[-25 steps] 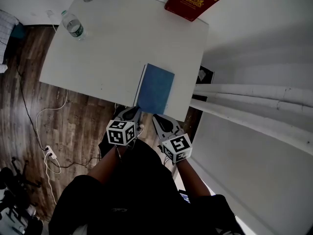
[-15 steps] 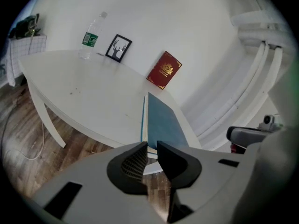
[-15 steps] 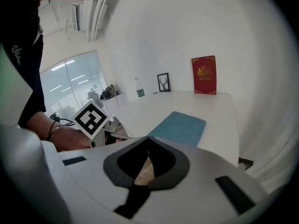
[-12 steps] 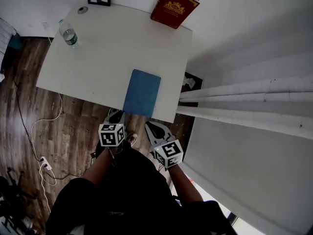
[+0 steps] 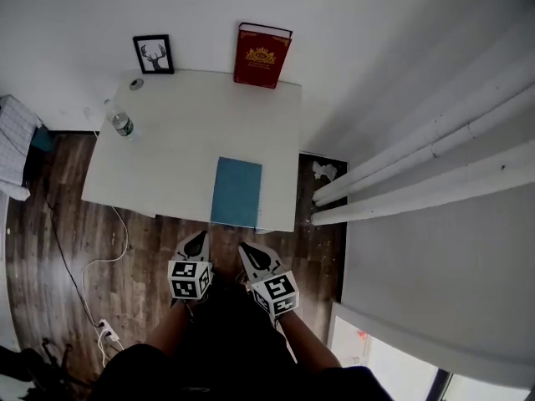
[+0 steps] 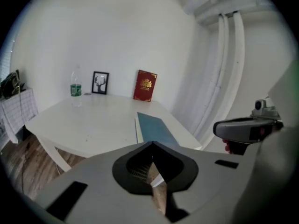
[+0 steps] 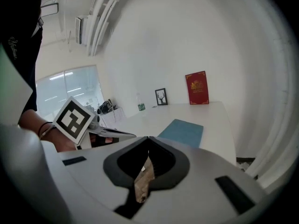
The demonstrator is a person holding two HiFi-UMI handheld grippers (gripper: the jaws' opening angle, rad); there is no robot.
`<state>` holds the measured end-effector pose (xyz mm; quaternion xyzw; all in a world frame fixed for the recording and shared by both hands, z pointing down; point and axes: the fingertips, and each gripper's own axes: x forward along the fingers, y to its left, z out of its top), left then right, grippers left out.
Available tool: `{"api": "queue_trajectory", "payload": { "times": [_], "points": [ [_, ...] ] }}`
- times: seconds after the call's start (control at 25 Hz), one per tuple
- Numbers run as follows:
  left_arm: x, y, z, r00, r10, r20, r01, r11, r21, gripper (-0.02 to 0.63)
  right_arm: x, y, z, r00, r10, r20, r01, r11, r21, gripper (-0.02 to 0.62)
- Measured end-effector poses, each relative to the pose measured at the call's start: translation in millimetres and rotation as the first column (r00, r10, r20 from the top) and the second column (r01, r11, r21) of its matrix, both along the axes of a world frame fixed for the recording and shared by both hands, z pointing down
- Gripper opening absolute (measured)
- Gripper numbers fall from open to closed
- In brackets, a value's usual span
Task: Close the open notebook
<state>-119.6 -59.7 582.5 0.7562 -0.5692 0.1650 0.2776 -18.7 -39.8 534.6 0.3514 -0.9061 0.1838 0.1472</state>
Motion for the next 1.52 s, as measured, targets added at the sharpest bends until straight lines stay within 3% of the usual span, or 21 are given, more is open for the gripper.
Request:
{"api": "queue_trajectory", "payload": {
  "times": [0.28,0.44,0.64,0.88,1.12,1.28,1.52],
  "points": [
    [35.5,1.3,-59.6,0.982,0.185,-0.025,-0.178,0.968,0.179,0.003,9.0,7.9,-33.2,0.991,0.137,0.001,-0.136,0.986,0.100,0.023],
    [30.5,21.0,-85.1,0.966,0.259,-0.026,-0.244,0.937,0.251,0.003,-1.1,25.4,-56.1,0.977,0.215,-0.003,-0.211,0.962,0.176,0.023],
    [2.2,52.2,-105.9,0.953,0.301,-0.030,-0.275,0.903,0.330,0.003,-33.1,57.8,-59.3,0.962,0.268,-0.049,-0.248,0.938,0.243,0.023],
    [-28.2,79.4,-105.6,0.939,0.340,-0.046,-0.304,0.885,0.352,0.003,-61.4,84.9,-62.4,0.946,0.317,-0.070,-0.288,0.920,0.266,0.023],
    [-48.1,93.6,-127.2,0.926,0.376,-0.035,-0.330,0.850,0.410,0.003,-94.5,98.1,-76.2,0.953,0.296,-0.071,-0.262,0.915,0.307,0.023],
    [-53.1,99.5,-145.2,0.917,0.399,-0.028,-0.345,0.824,0.450,0.003,-105.2,100.1,-92.8,0.951,0.305,-0.045,-0.270,0.896,0.353,0.021],
    [-59.3,107.0,-153.0,0.913,0.406,-0.030,-0.346,0.813,0.468,0.003,-117.0,104.4,-104.1,0.952,0.299,-0.065,-0.251,0.886,0.389,0.023]
  ]
}}
